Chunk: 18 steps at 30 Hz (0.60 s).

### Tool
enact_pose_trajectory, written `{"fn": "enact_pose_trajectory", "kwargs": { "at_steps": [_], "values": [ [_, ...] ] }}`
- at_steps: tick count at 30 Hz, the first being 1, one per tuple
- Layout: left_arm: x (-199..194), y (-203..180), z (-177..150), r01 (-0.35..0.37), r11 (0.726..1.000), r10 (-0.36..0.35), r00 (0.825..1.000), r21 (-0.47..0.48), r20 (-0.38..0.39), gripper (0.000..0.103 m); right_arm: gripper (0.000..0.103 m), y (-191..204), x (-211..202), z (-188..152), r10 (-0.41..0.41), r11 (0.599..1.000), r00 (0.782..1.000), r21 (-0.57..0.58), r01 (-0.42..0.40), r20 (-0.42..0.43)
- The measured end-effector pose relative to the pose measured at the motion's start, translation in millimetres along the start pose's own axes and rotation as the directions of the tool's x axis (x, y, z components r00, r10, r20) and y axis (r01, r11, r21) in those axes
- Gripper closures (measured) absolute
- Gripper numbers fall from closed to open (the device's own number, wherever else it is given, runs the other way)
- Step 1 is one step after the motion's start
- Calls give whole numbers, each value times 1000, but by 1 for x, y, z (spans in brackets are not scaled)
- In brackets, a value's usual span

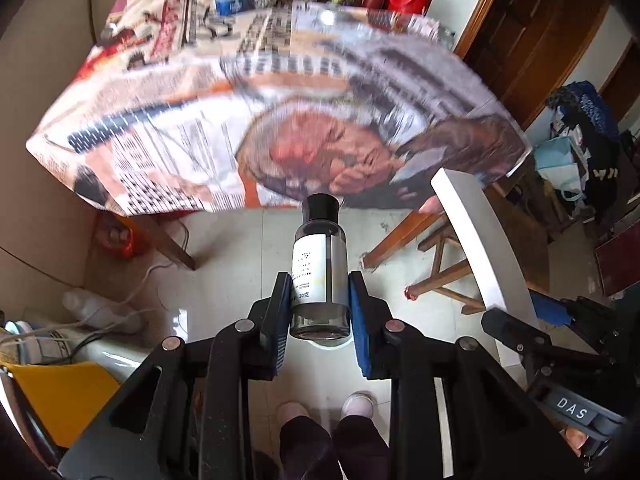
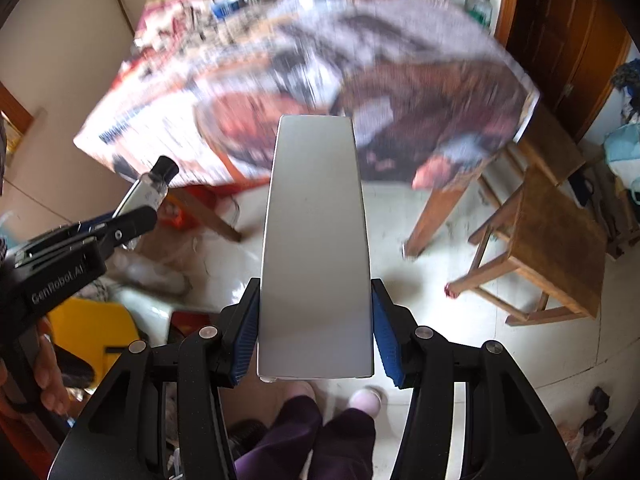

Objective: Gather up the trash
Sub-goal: 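Lift and carry the dark bottle and white box with both grippers over the bucket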

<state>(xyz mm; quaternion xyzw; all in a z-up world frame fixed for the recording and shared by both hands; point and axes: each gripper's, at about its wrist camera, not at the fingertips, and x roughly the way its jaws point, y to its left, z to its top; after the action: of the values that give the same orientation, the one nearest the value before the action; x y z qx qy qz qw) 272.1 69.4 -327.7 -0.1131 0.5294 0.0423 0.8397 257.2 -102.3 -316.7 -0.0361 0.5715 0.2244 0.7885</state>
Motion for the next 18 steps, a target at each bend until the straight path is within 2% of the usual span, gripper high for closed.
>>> {"fn": "enact_pose_trajectory", "kwargs": {
  "at_steps": [4, 8, 18],
  "values": [
    [67, 2, -19, -11, 1000, 9, 997, -27, -75, 76, 55, -17, 50, -15, -6, 1000, 999, -13, 6, -52],
    [139, 8, -46, -11, 998, 1, 986, -65, -166, 76, 55, -37, 109, -37, 6, 1000, 992, 12, -5, -125],
    [265, 19, -109, -19, 994, -12, 959, -106, -283, 76, 55, -70, 236, -80, 26, 1000, 965, 17, -22, -259]
  ]
}}
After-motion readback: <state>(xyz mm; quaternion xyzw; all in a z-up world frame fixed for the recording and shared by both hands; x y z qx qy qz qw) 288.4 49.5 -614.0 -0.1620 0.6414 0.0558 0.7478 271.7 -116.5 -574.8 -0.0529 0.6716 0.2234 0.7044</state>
